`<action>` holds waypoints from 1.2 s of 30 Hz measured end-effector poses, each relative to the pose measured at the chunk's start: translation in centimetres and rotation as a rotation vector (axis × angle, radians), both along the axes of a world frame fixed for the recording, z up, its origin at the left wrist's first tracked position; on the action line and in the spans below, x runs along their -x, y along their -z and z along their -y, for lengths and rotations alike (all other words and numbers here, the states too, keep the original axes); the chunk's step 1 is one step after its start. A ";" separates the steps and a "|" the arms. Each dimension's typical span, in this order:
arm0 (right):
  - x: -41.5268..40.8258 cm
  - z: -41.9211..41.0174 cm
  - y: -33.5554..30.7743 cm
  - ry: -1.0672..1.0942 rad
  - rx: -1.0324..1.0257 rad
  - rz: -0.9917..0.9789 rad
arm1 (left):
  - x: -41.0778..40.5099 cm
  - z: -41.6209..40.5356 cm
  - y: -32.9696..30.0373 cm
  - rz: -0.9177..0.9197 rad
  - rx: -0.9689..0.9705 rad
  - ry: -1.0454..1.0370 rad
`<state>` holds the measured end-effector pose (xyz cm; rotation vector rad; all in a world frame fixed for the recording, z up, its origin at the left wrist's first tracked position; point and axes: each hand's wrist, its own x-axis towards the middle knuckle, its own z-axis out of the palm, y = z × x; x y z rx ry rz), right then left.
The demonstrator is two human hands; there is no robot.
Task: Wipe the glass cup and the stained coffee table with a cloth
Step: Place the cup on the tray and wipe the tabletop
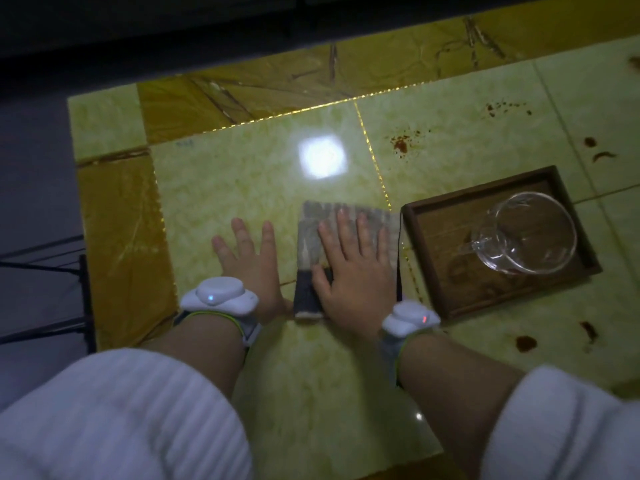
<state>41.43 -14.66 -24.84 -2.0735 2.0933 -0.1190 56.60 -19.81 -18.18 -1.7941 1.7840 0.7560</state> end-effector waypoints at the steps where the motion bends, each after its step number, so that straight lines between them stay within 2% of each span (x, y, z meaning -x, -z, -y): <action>1: -0.7 -1.4 0.1 -0.007 0.017 0.007 | 0.1 0.0 -0.1 -0.002 0.009 -0.007; 5: -0.9 -3.3 0.2 -0.050 -0.002 0.017 | 0.0 0.1 -0.2 -0.009 -0.007 -0.014; 9: 0.8 1.6 -0.3 -0.136 -0.040 -0.008 | -0.2 0.1 0.0 -0.014 -0.029 -0.003; 12: 1.2 4.2 -0.4 -0.103 -0.072 -0.039 | -0.3 0.1 0.2 0.004 -0.027 0.012; 18: -0.6 -3.1 0.1 -0.107 -0.008 -0.013 | -0.3 0.0 0.4 -0.017 0.005 -0.010; 26: 0.6 2.9 -0.3 -0.150 -0.029 -0.040 | -0.4 -0.1 0.3 0.006 -0.014 0.001; 32: -0.2 -3.0 0.1 -0.134 -0.011 -0.029 | -0.2 0.0 0.2 -0.011 -0.004 -0.015; 36: 0.0 -3.1 0.1 -0.150 0.013 -0.013 | -0.3 0.0 0.5 0.006 -0.006 -0.002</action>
